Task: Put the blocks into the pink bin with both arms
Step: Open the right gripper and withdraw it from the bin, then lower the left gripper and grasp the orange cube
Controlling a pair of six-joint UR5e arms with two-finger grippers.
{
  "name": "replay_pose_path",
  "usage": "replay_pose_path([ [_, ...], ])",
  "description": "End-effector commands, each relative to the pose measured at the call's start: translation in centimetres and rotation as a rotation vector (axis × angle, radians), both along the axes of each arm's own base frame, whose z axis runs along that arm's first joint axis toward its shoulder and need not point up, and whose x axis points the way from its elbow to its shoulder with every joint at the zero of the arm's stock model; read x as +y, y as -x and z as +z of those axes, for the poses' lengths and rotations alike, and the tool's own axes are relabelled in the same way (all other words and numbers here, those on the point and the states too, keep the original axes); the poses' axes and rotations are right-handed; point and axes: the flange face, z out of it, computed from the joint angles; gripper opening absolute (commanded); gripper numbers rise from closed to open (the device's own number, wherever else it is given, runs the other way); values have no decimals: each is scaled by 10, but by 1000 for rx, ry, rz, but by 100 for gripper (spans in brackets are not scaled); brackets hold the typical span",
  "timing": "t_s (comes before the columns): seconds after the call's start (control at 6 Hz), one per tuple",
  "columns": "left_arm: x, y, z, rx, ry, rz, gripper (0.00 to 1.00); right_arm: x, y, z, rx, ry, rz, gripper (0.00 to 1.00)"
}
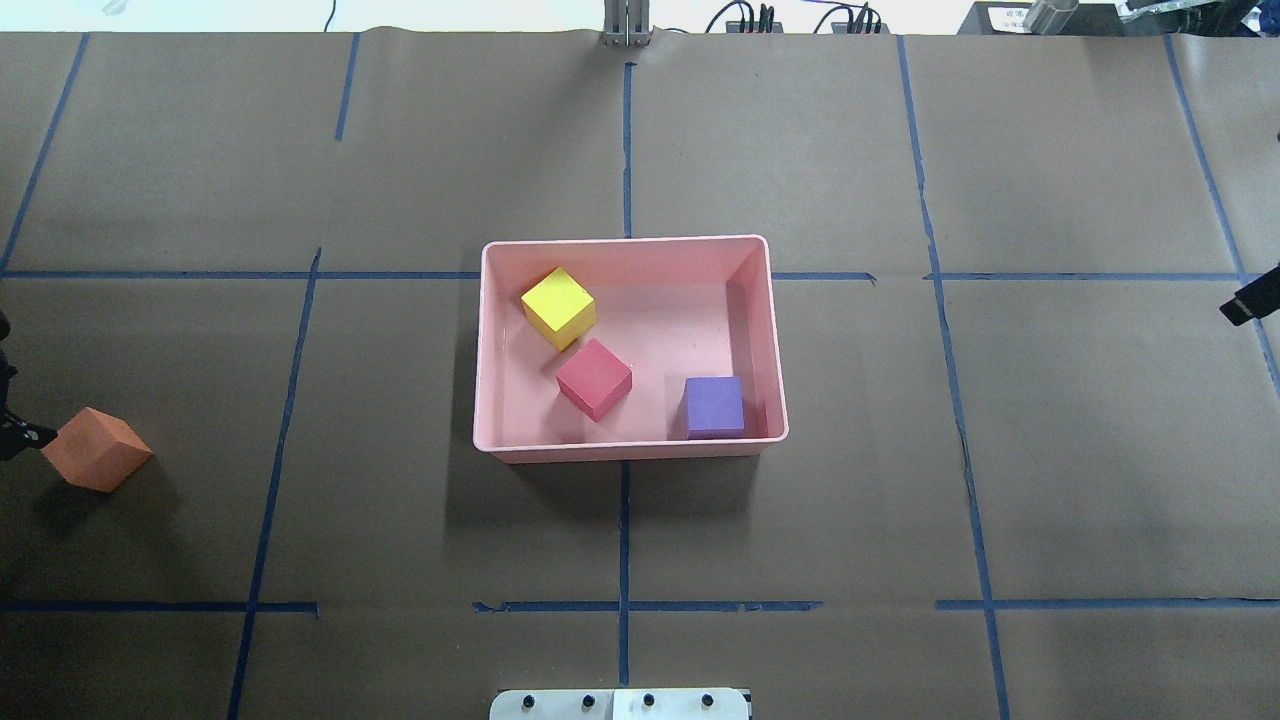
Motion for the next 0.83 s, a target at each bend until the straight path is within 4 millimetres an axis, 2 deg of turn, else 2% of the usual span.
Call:
replay_pose_path([
  [0.0, -1, -7, 15, 12, 116, -85, 100, 3, -7, 12, 1, 8, -10, 100],
  [0.17, -1, -9, 17, 11, 147, -104, 100, 3, -7, 15, 3, 14, -10, 100],
  [0.67, 11, -38, 22, 15, 207, -50, 100, 5, -8, 18, 3, 20, -11, 100],
])
